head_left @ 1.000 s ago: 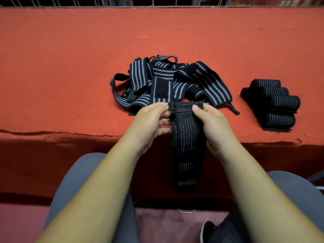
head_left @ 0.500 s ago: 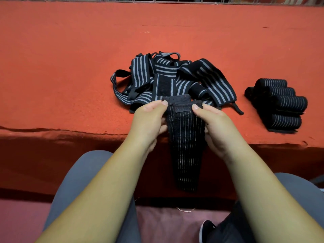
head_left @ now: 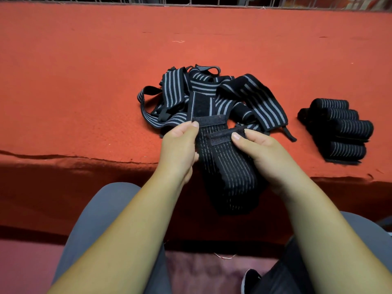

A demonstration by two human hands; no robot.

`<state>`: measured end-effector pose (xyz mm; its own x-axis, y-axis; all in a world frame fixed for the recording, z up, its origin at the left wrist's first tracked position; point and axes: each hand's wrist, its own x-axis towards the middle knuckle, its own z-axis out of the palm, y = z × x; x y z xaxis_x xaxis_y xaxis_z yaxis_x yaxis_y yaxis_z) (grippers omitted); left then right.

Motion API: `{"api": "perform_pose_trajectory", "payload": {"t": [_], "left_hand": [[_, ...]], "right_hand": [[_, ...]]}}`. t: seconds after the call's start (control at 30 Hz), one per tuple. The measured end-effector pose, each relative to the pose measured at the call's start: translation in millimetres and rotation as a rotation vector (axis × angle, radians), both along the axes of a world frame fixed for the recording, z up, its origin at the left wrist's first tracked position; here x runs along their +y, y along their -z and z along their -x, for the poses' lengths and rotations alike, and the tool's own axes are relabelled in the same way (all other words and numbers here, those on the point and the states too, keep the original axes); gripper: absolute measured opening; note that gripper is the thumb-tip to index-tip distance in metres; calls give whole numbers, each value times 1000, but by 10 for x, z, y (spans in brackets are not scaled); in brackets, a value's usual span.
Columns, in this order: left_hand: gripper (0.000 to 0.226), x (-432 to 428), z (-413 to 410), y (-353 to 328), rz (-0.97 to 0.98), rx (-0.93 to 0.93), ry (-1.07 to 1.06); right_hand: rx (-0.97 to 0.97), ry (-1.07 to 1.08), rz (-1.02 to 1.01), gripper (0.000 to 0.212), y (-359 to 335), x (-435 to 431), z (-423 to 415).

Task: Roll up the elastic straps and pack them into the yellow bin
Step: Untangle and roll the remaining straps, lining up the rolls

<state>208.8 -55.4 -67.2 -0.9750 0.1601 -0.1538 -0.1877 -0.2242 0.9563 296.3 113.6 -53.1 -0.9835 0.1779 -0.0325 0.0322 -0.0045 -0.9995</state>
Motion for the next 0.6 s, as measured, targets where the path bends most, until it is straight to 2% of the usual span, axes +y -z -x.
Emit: {"api": "perform_pose_trajectory", "payload": {"t": [0.1,0.3,0.4,0.5,0.6], "left_hand": [[26,39,-93,-37,-30,3,86],[27,52,-220,-99,-131,8,227],[27,44,-229,-113,-130,8,250],[27,45,-216,-93,-121,20,257],[28,50,-220,-88,-94,40,264]], "right_hand": [[32,29,29,27,13,-69,25],[56,130,-121,37,68,-74,69],[54,148,-180,41,62,-50,68],[55,178,-272,59,69,-26,81],[66,182,-311,63,85,-7,96]]}}
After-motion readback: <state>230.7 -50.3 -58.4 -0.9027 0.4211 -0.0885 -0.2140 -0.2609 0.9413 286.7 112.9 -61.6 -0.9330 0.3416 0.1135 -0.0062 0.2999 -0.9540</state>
